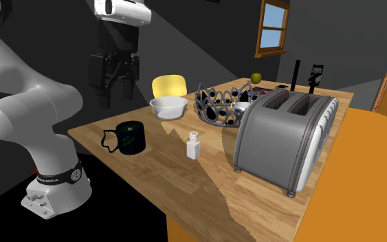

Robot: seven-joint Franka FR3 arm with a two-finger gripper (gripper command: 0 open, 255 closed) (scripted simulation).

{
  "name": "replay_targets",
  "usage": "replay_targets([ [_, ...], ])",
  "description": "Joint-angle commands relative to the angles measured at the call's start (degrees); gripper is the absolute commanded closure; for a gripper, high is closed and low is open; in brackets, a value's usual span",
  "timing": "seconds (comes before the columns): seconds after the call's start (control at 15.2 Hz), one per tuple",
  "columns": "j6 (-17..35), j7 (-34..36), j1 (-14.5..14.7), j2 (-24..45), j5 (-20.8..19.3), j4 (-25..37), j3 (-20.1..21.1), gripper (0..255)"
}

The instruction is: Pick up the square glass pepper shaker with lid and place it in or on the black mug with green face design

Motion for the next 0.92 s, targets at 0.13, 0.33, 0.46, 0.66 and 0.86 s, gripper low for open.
replay_targets([
  [0.13,3.4,3.3,0.6,0.3,1.8,-2.2,1.8,0],
  [0.33,8.7,8.0,1.6,1.5,4.4,-4.9,4.6,0],
  [0.46,12.4,11.2,2.2,2.9,6.0,-6.3,6.5,0],
  [0.66,18.3,15.9,3.1,5.7,8.1,-7.7,9.5,0],
  [0.86,24.3,20.5,3.8,9.6,9.8,-8.2,12.5,0],
])
